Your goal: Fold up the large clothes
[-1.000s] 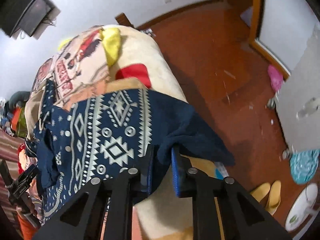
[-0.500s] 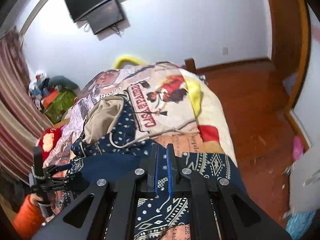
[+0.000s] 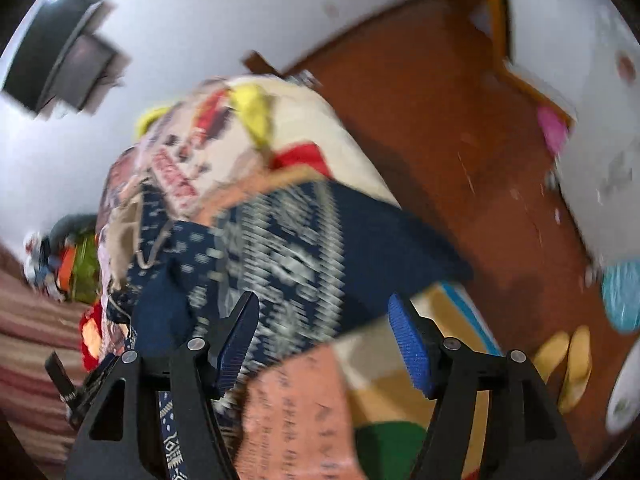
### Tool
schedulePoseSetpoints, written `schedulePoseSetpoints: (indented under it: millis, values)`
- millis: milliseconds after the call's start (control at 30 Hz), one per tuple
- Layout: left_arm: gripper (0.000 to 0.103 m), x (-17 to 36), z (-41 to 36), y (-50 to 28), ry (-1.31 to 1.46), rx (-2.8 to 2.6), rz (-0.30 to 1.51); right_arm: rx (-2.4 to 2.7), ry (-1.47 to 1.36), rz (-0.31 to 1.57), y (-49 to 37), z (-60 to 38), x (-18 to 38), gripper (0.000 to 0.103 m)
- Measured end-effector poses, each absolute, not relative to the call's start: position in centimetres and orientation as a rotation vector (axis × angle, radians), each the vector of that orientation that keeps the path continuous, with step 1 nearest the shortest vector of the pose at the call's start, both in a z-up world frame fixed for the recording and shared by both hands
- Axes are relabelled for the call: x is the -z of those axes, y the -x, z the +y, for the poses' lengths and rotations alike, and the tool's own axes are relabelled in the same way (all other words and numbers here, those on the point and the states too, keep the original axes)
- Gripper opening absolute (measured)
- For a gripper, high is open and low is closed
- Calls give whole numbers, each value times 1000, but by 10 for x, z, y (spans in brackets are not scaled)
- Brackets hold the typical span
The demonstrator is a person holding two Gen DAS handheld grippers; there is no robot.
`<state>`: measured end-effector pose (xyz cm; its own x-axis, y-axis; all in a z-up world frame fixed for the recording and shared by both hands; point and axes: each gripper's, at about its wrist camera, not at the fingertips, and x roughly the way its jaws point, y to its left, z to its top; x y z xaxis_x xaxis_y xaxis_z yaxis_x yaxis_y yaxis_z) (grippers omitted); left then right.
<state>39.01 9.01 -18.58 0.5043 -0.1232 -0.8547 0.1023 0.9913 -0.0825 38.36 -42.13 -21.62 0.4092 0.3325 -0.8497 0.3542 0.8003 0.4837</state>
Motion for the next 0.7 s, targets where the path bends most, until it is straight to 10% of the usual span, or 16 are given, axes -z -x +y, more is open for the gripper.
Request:
schedulePoseSetpoints:
  millis: [467, 700]
  values:
    - [75, 193, 76, -397, -37, 129, 1042, 39, -807, 1217, -424, -427, 277, 65]
    - [75, 196, 77, -399, -30, 124, 1046, 71, -605, 1138, -441, -412, 257, 15]
